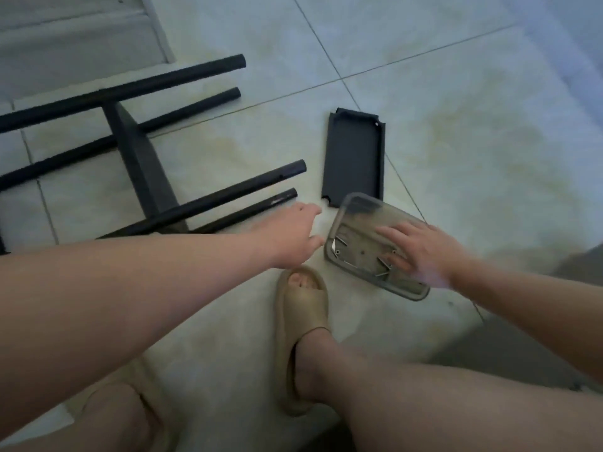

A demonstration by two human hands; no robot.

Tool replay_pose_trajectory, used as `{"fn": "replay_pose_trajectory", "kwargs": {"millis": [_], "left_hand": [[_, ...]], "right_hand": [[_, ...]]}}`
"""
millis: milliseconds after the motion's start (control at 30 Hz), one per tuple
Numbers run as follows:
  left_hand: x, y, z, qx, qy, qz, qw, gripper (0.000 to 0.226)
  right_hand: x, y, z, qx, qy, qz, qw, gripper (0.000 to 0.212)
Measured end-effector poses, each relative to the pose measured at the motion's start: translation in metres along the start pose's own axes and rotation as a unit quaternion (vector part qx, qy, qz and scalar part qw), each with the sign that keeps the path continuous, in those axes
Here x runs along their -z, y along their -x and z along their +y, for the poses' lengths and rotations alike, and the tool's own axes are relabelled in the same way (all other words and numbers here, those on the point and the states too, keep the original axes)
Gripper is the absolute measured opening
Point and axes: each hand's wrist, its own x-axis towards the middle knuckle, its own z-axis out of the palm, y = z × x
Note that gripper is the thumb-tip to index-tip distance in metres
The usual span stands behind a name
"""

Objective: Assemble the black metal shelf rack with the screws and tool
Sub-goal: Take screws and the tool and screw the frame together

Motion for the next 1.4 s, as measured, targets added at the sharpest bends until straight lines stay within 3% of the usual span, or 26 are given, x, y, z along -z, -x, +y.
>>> {"fn": "replay_pose_trajectory", "kwargs": {"millis": [167,433,800,900,1000,1100,1267,1400], "left_hand": [[-0.039,-0.037,0.013,0.118,0.136,-0.065,0.981,0.060],[-0.052,-0.061,0.012,0.165,0.293,-0.080,0.938,0.007],[-0.057,-0.062,0.003,0.164,0.365,-0.098,0.911,0.011],[-0.057,-0.057,0.006,0.169,0.347,-0.094,0.918,0.018],[-0.041,-0.045,0.007,0.148,0.252,-0.118,0.949,0.035],[-0.008,-0.023,-0.001,0.105,0.149,-0.123,0.975,0.011],[0.041,0.024,-0.048,0.118,0.121,-0.068,0.983,0.017],[0.076,0.068,-0.096,0.134,0.104,-0.020,0.985,0.010]], "right_hand": [[-0.037,-0.019,0.015,-0.045,-0.117,-0.026,0.992,0.047],[-0.072,-0.087,0.012,-0.070,-0.180,-0.070,0.979,0.040],[-0.090,-0.132,-0.020,-0.063,-0.203,0.005,0.977,0.025],[-0.082,-0.123,-0.017,-0.076,-0.189,-0.019,0.979,0.023],[-0.061,-0.103,-0.017,-0.093,-0.234,-0.011,0.968,0.011],[-0.029,-0.084,-0.025,-0.081,-0.273,0.025,0.958,0.014],[0.024,-0.066,-0.073,-0.002,-0.255,0.054,0.965,0.044],[0.071,-0.071,-0.128,0.068,-0.223,0.068,0.970,0.033]]}}
